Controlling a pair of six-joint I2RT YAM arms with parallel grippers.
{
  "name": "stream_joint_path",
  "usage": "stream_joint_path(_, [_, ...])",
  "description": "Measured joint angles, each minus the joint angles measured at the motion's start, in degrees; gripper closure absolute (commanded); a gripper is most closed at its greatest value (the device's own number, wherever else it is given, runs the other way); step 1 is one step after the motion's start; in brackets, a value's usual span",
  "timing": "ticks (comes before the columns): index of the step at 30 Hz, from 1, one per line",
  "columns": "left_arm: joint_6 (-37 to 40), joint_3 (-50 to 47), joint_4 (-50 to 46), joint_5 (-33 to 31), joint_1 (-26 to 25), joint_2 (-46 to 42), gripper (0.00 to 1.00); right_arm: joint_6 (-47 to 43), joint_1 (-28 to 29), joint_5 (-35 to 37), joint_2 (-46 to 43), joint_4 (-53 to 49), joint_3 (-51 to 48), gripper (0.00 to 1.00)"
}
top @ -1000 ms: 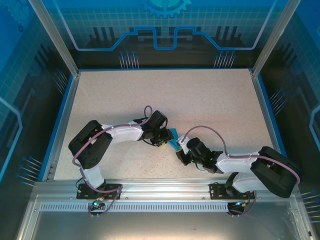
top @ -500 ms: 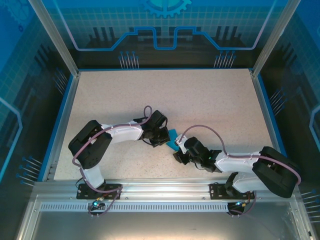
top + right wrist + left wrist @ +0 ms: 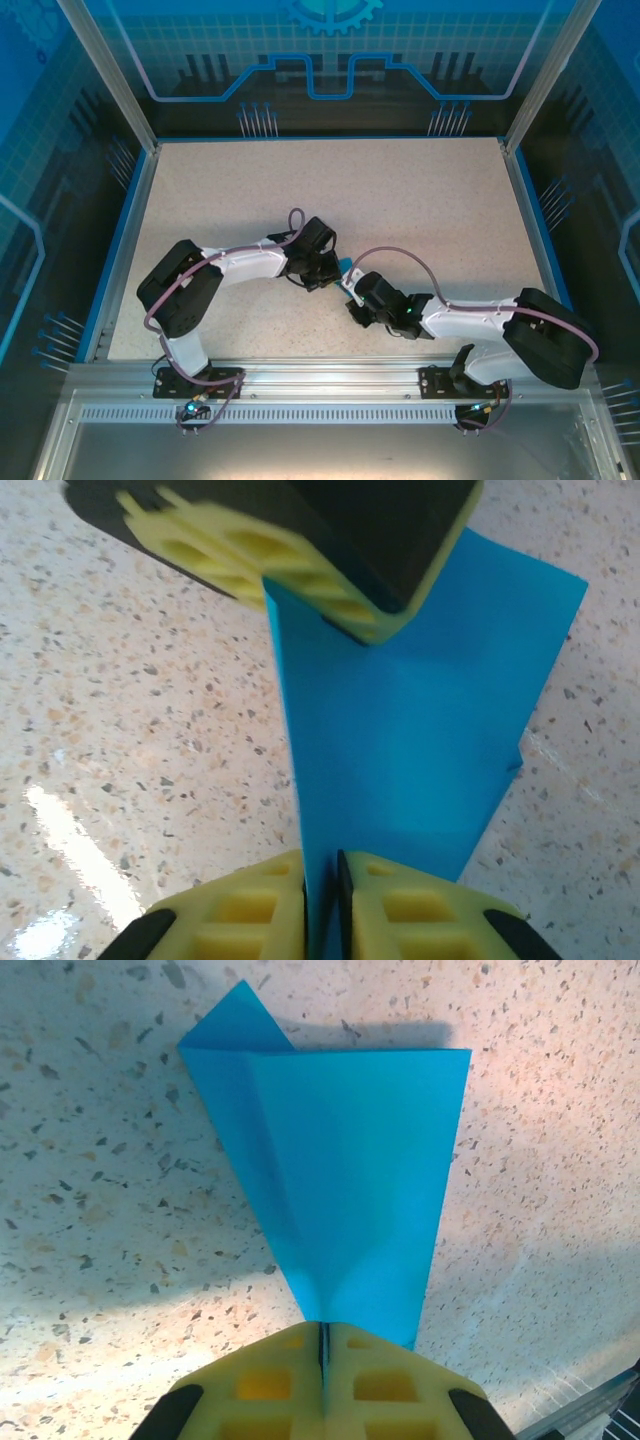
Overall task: Fold a paper plane with a square sheet of paper (pick it up from the middle)
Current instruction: Fold the wing for the fifth time at the center of the table.
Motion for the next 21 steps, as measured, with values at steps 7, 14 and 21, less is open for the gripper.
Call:
stream_joint_path(7, [0.15,0.59,-1.11,-0.02,0.24,0.00,0.70,2.01,-0.07,-0.20,0.17,-0.13,0.00,0.96])
stream_joint_path(14, [0.52,0.44,-3.93,-0.87,1.42,-4.00,0.48,6.29,-2.84,-6.34,0.35,5.31,-2.47,0.96])
stream_joint_path(21, [0.59,-1.46,-4.00,-2.69,1.51,-12.44,0.46,11.93,-4.76,-10.86,0.92,11.61,-4.96,0.95])
